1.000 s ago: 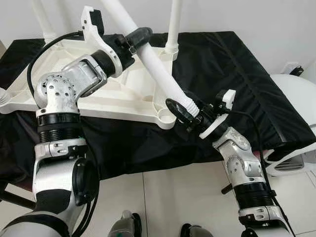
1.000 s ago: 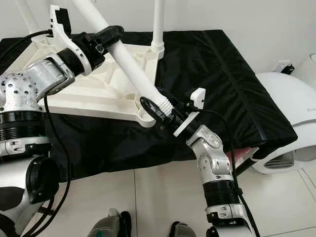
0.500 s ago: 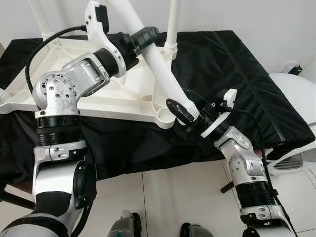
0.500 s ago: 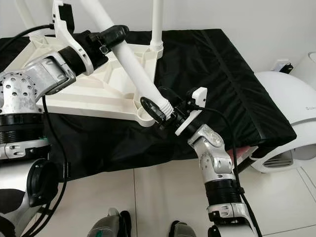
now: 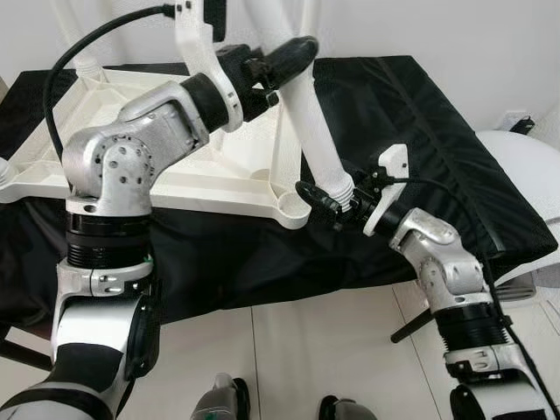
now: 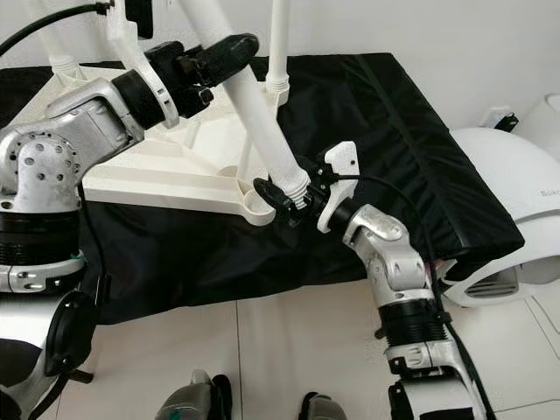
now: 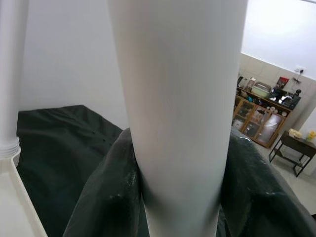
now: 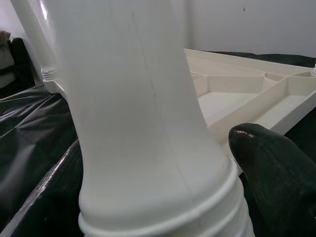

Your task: Building children table

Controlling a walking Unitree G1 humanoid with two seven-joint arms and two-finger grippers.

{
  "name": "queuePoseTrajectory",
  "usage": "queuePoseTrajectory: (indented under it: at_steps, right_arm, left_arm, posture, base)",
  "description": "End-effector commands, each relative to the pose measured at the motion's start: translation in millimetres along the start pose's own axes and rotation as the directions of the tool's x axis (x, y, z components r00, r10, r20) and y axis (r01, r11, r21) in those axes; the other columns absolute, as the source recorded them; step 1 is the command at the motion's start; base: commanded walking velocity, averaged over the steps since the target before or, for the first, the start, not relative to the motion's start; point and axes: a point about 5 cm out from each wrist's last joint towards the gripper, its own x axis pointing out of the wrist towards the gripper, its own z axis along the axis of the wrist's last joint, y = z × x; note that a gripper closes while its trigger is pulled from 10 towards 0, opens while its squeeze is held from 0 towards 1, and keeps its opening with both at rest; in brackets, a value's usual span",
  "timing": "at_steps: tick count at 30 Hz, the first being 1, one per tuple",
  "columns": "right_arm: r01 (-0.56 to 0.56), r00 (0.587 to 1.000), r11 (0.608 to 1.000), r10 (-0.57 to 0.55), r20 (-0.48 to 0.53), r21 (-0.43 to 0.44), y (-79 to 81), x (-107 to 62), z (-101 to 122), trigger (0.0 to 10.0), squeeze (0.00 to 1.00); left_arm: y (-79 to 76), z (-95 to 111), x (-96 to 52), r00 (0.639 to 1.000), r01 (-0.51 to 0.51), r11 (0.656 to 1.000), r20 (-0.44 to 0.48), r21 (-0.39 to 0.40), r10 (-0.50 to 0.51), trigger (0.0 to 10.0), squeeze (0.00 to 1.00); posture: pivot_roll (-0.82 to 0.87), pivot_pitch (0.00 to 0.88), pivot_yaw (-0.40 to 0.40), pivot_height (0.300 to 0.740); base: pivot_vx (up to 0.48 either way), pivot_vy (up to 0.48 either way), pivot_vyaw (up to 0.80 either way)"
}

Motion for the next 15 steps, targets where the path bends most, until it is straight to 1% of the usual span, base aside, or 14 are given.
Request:
queuePoseTrajectory:
  at_steps: [1,4,6,9,10,11,15]
  right_arm:
    - [-0.085,0.994,0.993,0.09,0.067,-0.076,5.5,3.8,26,10.0,0.0]
    - [-0.141,0.987,0.987,0.147,0.07,-0.079,7.7,0.0,30,10.0,0.0]
    - [-0.145,0.986,0.986,0.15,0.069,-0.078,7.5,-1.0,30,10.0,0.0]
    - [-0.152,0.985,0.986,0.157,0.071,-0.067,5.4,-9.1,29,10.0,0.0]
    - [-0.152,0.985,0.986,0.157,0.071,-0.067,5.4,-9.1,29,10.0,0.0]
    - [-0.147,0.986,0.987,0.151,0.068,-0.065,3.8,-12.1,27,10.0,0.0]
    - [-0.133,0.989,0.989,0.136,0.051,-0.057,1.3,-15.6,24,10.0,0.0]
  left_arm:
    - [9.8,-17,-0.8,0.995,-0.059,0.998,-0.08,0.005,0.06,10.0,0.0]
    - [19.6,-16,-2.8,0.992,-0.098,0.995,-0.074,0.02,0.1,10.0,0.0]
    - [21.6,-16,-3.6,0.991,-0.109,0.994,-0.071,0.022,0.11,10.0,0.0]
    - [31.6,-12,-9.6,0.987,-0.15,0.989,-0.053,0.016,0.15,10.0,0.0]
    - [31.6,-12,-9.6,0.987,-0.15,0.989,-0.053,0.016,0.15,10.0,0.0]
    - [34.8,-11,-11.7,0.985,-0.165,0.986,-0.045,0.013,0.165,10.0,0.0]
    - [36.4,-7,-12.9,0.986,-0.162,0.987,-0.031,0.018,0.163,10.0,0.0]
  posture:
    - [0.03,0.115,-0.032,0.74]
    - [0.03,0.113,-0.035,0.74]
    - [0.03,0.113,-0.035,0.74]
    - [0.02,0.111,-0.036,0.74]
    - [0.02,0.111,-0.036,0.74]
    - [0.02,0.109,-0.036,0.74]
    - [0.02,0.108,-0.034,0.74]
  base:
    - [0.0,0.0,0.0]
    - [0.0,0.0,0.0]
    - [0.0,0.0,0.0]
    - [0.0,0.0,0.0]
    - [0.0,0.0,0.0]
    - [0.0,0.0,0.0]
    - [0.0,0.0,0.0]
